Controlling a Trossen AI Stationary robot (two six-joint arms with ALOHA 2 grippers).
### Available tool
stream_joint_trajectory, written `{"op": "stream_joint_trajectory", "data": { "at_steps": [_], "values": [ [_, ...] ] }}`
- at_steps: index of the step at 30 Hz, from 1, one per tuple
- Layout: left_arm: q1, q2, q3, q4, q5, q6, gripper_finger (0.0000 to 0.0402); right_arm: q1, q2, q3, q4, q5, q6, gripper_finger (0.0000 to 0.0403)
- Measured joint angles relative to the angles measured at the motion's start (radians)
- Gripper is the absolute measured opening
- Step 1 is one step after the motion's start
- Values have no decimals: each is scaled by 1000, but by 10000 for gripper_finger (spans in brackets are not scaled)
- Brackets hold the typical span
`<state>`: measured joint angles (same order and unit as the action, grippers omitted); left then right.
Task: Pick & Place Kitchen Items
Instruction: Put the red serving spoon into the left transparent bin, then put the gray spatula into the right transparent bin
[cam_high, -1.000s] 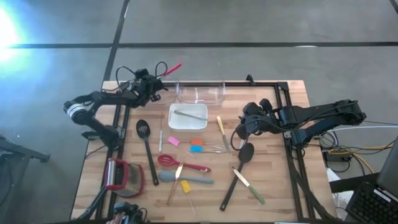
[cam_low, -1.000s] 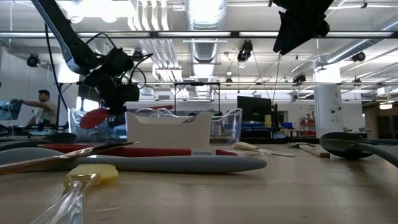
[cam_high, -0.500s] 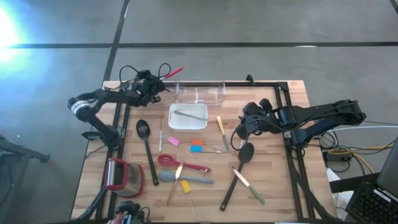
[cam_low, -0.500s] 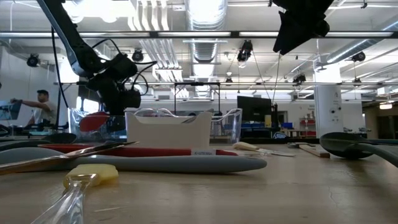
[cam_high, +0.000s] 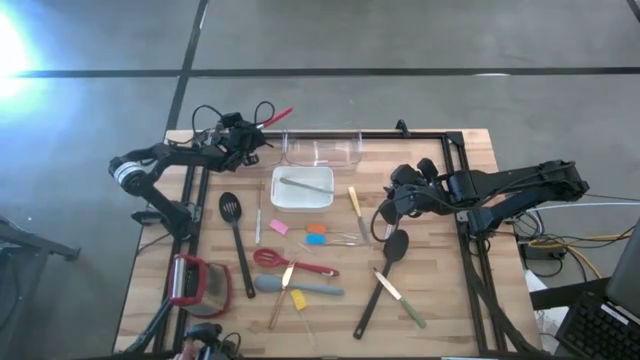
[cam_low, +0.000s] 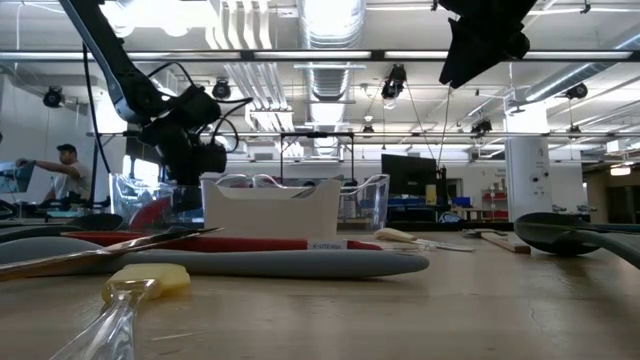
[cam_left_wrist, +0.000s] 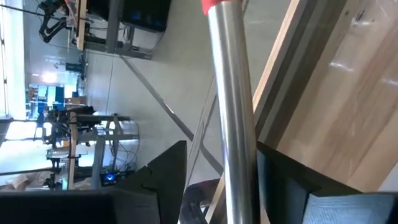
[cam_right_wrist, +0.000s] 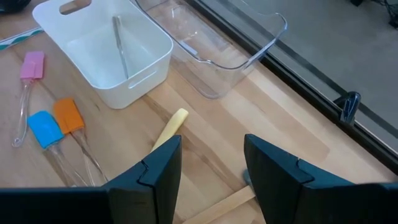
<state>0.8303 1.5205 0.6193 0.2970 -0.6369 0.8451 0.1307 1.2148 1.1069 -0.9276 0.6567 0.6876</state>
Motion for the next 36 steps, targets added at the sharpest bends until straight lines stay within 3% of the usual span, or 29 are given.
{"op": "stream_joint_trajectory", "data": {
  "at_steps": [11,15,27,36],
  "values": [
    [-3,-142,0,9,3,-54,185,0,0,0,0,-3,0,166],
    [-3,-193,0,-41,47,-34,181,0,0,0,0,-3,0,166],
    [-12,-183,-3,-164,131,-43,101,0,0,0,-2,-3,0,166],
    [-37,-256,21,-156,107,-59,88,0,0,0,-3,-3,0,166]
  ]
}}
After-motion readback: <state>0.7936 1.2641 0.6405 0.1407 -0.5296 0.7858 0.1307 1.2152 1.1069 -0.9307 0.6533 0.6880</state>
